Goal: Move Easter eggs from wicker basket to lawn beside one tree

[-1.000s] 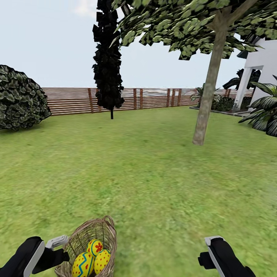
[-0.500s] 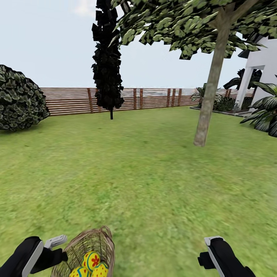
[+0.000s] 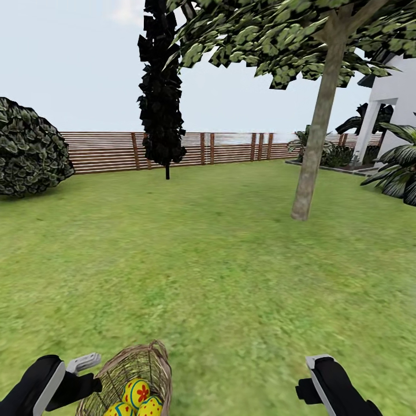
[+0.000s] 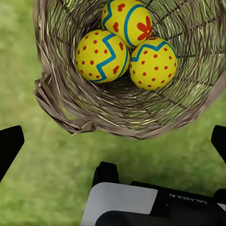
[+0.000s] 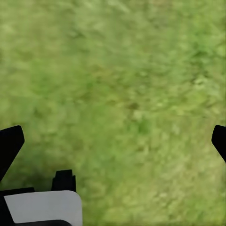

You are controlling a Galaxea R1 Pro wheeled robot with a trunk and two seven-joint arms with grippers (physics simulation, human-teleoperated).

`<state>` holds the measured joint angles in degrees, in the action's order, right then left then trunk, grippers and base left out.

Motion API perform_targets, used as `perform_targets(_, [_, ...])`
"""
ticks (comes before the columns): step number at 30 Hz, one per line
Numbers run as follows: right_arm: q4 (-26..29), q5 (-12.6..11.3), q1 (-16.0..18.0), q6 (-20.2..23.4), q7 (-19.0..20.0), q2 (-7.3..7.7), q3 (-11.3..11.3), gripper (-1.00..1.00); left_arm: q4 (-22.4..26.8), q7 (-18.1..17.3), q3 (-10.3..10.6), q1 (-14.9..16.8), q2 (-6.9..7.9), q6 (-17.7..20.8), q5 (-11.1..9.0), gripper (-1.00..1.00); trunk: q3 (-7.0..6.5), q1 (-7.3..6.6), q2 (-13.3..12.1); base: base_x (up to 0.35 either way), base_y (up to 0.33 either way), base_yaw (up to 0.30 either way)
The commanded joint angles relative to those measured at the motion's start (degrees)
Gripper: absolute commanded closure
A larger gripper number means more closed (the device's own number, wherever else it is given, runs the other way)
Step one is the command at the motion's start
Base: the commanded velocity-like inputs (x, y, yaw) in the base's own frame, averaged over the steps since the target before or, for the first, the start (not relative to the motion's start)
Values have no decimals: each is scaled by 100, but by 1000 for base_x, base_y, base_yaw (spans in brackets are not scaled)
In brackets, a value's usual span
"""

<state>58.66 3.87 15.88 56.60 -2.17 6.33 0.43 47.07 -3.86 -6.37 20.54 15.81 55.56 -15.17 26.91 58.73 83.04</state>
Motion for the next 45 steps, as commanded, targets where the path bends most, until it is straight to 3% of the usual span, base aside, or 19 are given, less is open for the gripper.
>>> perform_targets(1, [5, 36, 3, 27, 15, 1, 4, -100, 4, -40, -13, 3, -3, 25, 32, -100, 6, 0, 4, 0, 0, 0])
perform_targets(5, [5, 35, 3, 27, 15, 0, 1, -100, 4, -43, -13, 5, -3, 25, 28, -100, 6, 0, 4, 0, 0, 0])
perform_targets(17, [5, 34, 3, 27, 15, -1, 1, -100, 4, -44, -17, 6, 13, 25, 28, -100, 222, 263, 485, 0, 0, 0])
perform_targets(22, [5, 34, 3, 25, 15, -5, 4, -100, 12, -44, -26, 4, 135, 25, 31, -100, 312, 373, 685, 0, 0, 0])
perform_targets(29, [5, 34, 3, 25, 15, -9, 7, -100, 13, -44, -240, 5, 207, 25, 32, -100, 437, 527, 966, 0, 0, 0])
perform_targets(45, [5, 17, 3, 27, 15, -9, 1, -100, 5, -44, -277, 7, 180, 25, 32, -100, 725, 878, 1608, 0, 0, 0])
